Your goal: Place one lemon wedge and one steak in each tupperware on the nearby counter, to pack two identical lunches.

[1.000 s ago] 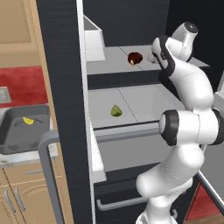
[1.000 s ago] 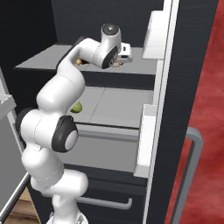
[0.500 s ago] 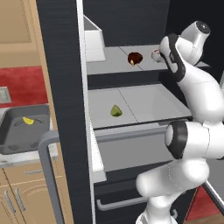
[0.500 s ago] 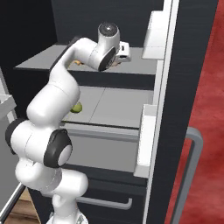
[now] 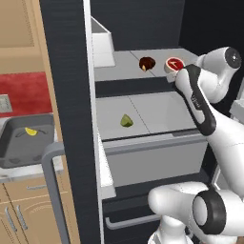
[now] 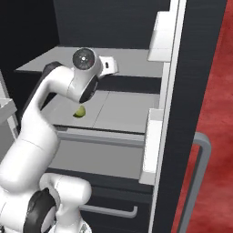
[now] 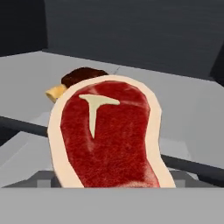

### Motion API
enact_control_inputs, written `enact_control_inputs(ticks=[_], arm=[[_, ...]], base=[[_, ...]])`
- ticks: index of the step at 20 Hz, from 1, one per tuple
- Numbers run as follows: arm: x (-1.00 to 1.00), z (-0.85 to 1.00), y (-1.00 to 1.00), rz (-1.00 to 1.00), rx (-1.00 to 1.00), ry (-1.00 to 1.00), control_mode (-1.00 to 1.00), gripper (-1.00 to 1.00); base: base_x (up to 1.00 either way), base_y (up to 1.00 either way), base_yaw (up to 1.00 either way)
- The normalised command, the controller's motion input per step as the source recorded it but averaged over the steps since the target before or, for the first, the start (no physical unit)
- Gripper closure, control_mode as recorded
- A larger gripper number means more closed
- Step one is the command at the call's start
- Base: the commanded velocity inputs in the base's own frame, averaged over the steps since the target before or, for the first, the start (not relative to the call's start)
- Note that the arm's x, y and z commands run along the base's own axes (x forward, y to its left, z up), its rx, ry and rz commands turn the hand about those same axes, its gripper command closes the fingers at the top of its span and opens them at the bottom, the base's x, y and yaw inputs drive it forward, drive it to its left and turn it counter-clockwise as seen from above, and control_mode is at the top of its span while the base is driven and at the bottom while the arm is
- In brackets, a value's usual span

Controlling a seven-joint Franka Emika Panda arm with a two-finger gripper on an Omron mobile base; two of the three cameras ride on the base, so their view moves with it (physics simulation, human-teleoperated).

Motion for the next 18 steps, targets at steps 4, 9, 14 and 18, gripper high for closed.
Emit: enact_control_inputs(ticks=[4, 9, 14, 18], arm=[[-1.0, 0.72, 0.06, 0.05, 0.0, 0.12, -1.0, 1.0], [-1.0, 0.26, 0.0, 0.04, 0.0, 0.2, -1.0, 1.0], [-1.0, -0.33, 0.0, 0.04, -0.06, 0.04, -1.0, 1.0], [-1.0, -0.92, 0.16, 0.04, -0.13, 0.0, -1.0, 1.0]], base=[[0.0, 0.0, 0.0], [0.0, 0.0, 0.0], [0.0, 0.0, 0.0], [0.0, 0.0, 0.0]])
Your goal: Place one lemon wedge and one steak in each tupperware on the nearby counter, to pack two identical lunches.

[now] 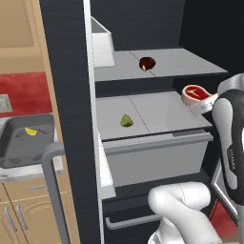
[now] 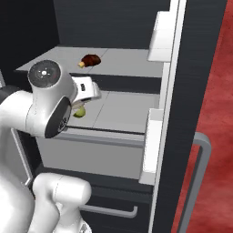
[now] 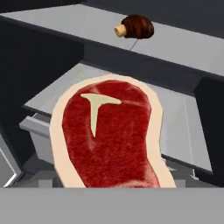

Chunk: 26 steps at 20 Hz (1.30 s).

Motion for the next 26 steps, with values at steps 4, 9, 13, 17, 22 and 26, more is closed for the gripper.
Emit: enact_control_inputs(ticks=[4, 9, 13, 17, 22, 26], arm=[[-0.98, -0.89, 0.23, 0.04, -0.1, 0.01, -1.0, 1.0], [-0.91, -0.5, 0.05, 0.04, -0.04, 0.15, -1.0, 1.0], [-0.5, -0.14, 0.0, 0.02, -0.01, 0.12, 1.0, 1.0], [0.0, 0.0, 0.0, 0.0, 0.0, 0.0, 1.0, 1.0], [0.0, 0.0, 0.0, 0.0, 0.0, 0.0, 1.0, 1.0], [0.0, 0.0, 0.0, 0.0, 0.0, 0.0, 1.0, 1.0]], base=[[0.0, 0.0, 0.0], [0.0, 0.0, 0.0], [-0.5, 0.0, 0.03], [-1.0, 0.0, 0.03], [-1.0, 0.04, 0.05], [-1.0, 0.29, 0.05]])
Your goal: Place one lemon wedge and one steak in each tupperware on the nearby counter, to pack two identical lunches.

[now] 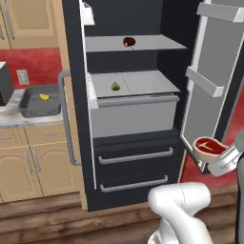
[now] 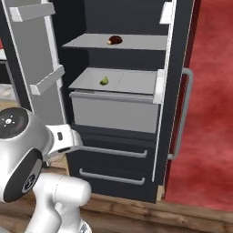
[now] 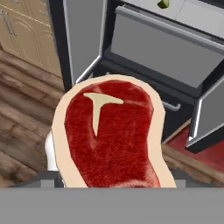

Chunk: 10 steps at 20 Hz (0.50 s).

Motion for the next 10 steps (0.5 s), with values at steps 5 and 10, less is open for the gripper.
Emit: enact_control_inputs(ticks=[5, 10], arm=[[0.0, 0.0, 0.0, 0.0, 0.0, 0.0, 1.0, 1.0], [0.0, 0.0, 0.0, 0.0, 0.0, 0.0, 1.0, 1.0]], base=[[-0.78, 0.74, 0.03], [-0.11, 1.0, 0.0]])
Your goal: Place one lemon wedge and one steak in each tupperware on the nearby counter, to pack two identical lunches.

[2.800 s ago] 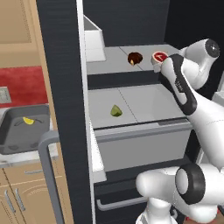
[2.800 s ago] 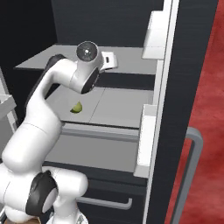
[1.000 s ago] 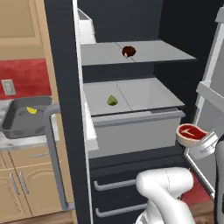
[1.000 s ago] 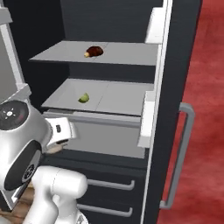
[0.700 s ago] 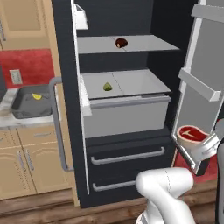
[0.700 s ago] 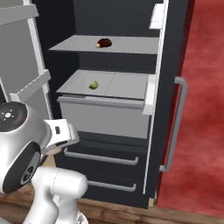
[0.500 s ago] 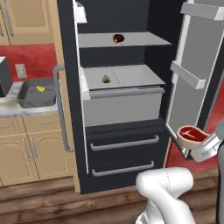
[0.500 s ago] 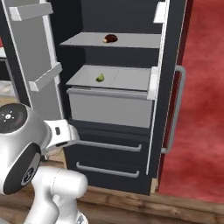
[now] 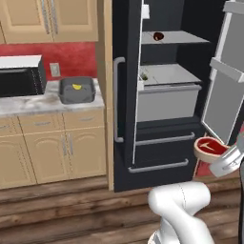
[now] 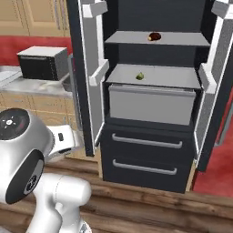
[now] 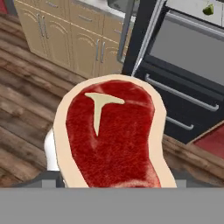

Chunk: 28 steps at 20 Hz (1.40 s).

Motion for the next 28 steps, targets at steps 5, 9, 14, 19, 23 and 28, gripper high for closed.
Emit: enact_control_inputs(ticks=[5, 9, 14, 19, 23, 28], arm=[[0.0, 0.0, 0.0, 0.0, 0.0, 0.0, 1.0, 1.0], [0.0, 0.0, 0.0, 0.0, 0.0, 0.0, 1.0, 1.0], [0.0, 0.0, 0.0, 0.0, 0.0, 0.0, 1.0, 1.0], [0.0, 0.0, 0.0, 0.0, 0.0, 0.0, 1.0, 1.0], [0.0, 0.0, 0.0, 0.0, 0.0, 0.0, 1.0, 1.0], [0.0, 0.0, 0.0, 0.0, 0.0, 0.0, 1.0, 1.0]], base=[[0.0, 1.0, 0.0], [0.0, 1.0, 0.0], [0.38, 0.77, -0.03], [0.91, 0.03, -0.15], [1.0, 0.06, -0.24], [0.91, 0.43, -0.28]])
